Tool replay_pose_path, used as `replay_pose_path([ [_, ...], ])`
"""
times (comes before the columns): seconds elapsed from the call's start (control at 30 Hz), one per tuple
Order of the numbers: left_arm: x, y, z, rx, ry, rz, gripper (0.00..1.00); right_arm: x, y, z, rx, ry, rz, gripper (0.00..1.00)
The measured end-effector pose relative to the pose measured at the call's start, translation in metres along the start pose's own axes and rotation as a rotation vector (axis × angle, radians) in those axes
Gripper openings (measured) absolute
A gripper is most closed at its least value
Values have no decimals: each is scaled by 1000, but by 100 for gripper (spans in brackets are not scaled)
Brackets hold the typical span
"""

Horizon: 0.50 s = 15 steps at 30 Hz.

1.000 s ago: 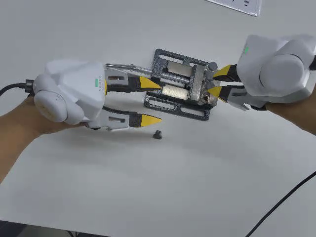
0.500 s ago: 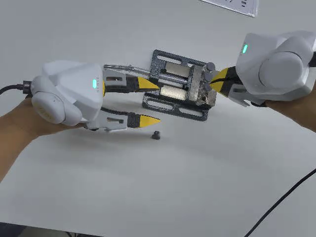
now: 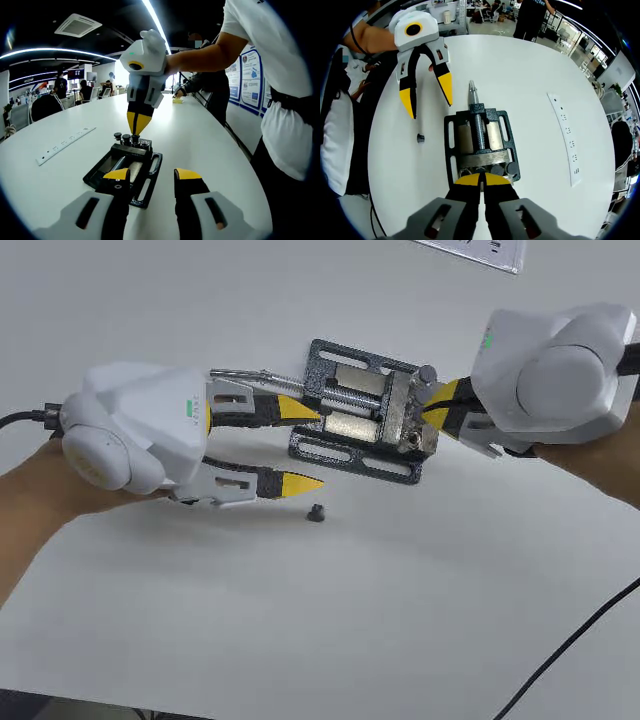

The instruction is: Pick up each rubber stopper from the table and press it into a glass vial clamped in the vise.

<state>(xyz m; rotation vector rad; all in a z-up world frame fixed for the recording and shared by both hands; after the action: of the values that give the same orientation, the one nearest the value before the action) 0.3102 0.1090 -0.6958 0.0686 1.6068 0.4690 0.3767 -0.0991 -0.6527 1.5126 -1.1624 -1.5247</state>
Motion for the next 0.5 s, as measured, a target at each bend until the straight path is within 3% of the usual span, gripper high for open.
replay_pose_path([
  [0.5,0,-1,1,0,-1,0,32,-2,-1,-3,-21,2,28,1],
])
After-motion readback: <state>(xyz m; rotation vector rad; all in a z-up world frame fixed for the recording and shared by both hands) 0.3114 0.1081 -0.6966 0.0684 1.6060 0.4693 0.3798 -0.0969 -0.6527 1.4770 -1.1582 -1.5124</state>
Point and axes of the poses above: the centre of the closed fingertips' face, and the gripper's own axes: y roughly backward along the fingers, z roughly to its left, x roughly out of its underside, the point moved 10 cm from there along y, roughly backward along the fingers
